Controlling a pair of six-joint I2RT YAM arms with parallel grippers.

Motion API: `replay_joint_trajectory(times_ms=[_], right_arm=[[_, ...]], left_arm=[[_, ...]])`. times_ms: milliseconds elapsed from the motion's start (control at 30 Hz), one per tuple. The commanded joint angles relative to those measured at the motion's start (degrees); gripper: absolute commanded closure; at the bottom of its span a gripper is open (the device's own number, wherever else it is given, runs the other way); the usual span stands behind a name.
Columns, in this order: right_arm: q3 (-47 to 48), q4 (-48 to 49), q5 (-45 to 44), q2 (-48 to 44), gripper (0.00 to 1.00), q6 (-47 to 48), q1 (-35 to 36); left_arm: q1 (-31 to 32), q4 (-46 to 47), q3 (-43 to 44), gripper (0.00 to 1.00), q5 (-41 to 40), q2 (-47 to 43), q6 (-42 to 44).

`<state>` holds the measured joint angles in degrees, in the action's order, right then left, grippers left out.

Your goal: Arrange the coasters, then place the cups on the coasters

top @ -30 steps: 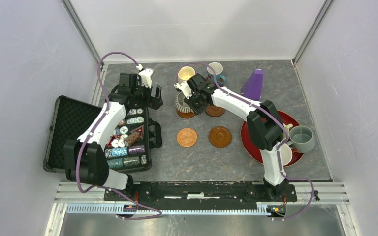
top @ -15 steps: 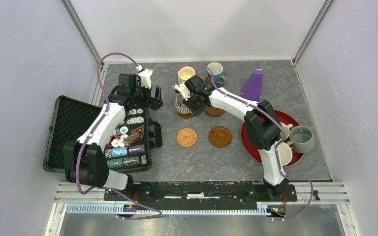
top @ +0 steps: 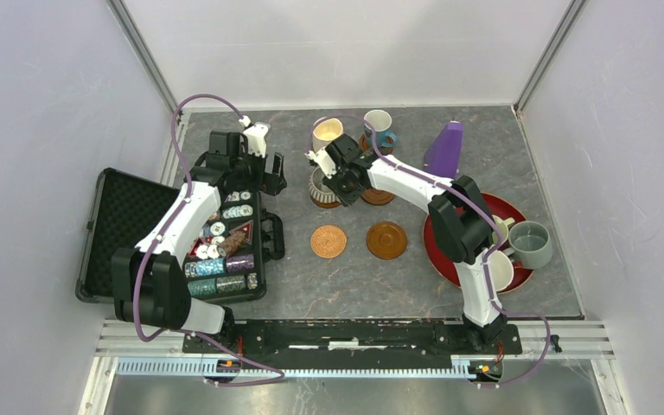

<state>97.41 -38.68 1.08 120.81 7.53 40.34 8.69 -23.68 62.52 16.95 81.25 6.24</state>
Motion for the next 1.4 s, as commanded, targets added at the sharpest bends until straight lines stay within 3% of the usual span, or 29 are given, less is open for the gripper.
replay_joint_trajectory(times_ms=[0, 200, 633, 767, 833, 1000, 1167, 1367], right_arm=[[-0.34, 3.24, 0.13, -3.38, 0.79, -0.76, 0.09], [-0.51, 3.40, 2.12, -3.40, 0.66, -0.33, 0.09], [-1.00, 2.92, 6.03, -4.29, 0.62, 1.67, 0.13], [-1.13, 2.04, 7.07, -5.33, 0.57, 2.93, 0.14], [-1.91, 1.62, 7.18, -6.63, 0.51, 4.31, 0.10], [-4.68, 0.01, 7.38, -12.65, 0.28, 9.66, -1.30], [-4.86, -4.18, 10.94, -19.20, 0.07, 15.88, -6.18], [-3.38, -11.82, 11.53, -24.78, 0.03, 19.16, -18.30]], left_arm=[[-0.34, 1.82, -0.03, 0.00, 0.76, -1.83, -2.46], [-0.34, 1.62, -0.29, 0.00, 0.99, -2.03, -2.49], [-0.34, 1.71, -0.53, 0.00, 1.59, -1.90, -2.87], [-0.34, 1.62, -0.56, 0.00, 1.94, -2.12, -2.62], [-0.34, 1.45, -0.65, 0.00, 2.24, -2.20, -2.38], [-0.25, 1.34, -0.47, 0.00, 3.85, -2.47, -0.55], [-0.01, 1.36, -0.38, 0.00, 5.93, -2.10, 1.77], [2.00, 0.66, 0.99, 0.00, 6.60, -1.01, 5.69]])
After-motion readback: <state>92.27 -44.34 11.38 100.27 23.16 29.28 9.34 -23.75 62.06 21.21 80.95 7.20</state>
